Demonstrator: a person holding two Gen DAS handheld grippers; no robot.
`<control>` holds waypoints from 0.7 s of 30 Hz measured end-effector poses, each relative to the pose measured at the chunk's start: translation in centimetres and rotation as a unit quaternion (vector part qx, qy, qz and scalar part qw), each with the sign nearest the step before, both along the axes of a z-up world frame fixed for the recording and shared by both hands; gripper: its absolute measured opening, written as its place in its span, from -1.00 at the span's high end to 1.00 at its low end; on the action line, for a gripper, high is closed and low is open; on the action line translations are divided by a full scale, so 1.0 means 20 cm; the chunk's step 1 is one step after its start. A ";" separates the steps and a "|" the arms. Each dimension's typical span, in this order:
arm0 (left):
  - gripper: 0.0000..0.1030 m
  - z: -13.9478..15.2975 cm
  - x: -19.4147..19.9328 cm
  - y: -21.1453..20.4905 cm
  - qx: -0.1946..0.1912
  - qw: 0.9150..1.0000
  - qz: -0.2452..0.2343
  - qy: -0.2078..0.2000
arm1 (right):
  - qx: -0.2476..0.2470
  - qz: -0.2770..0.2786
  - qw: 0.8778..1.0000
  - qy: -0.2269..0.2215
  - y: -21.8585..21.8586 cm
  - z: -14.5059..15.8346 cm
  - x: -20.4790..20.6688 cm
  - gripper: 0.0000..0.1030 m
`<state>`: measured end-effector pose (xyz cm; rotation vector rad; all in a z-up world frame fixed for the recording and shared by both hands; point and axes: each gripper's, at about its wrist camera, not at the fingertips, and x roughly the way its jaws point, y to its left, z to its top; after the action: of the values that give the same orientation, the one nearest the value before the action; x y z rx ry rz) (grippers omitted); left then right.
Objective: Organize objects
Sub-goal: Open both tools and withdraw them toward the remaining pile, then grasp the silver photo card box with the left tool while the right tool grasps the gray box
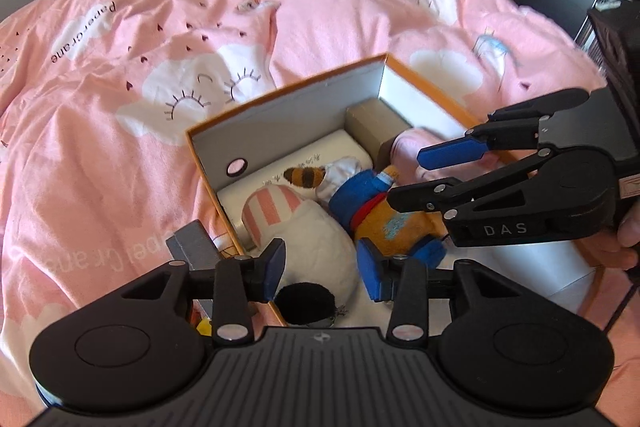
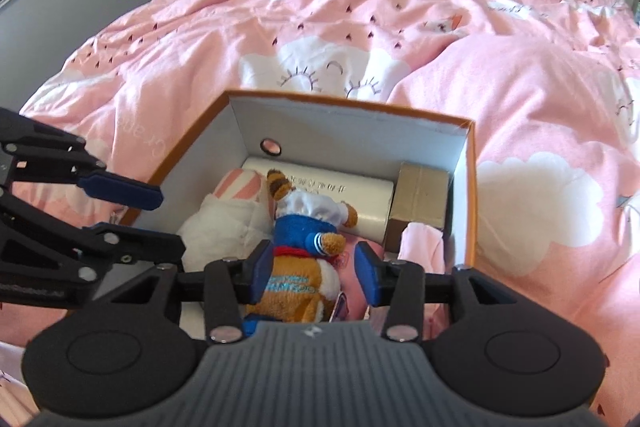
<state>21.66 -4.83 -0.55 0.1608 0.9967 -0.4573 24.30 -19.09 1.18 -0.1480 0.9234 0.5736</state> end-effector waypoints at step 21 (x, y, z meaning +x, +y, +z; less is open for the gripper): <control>-0.10 0.20 -0.45 0.67 -0.077 0.977 0.188 -0.065 | 0.077 0.052 0.990 -0.101 0.54 0.23 -0.60 -0.20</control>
<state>12.62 8.58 3.55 -0.1351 0.8355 -0.1726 12.35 -8.28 5.87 -0.1127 0.6739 0.7108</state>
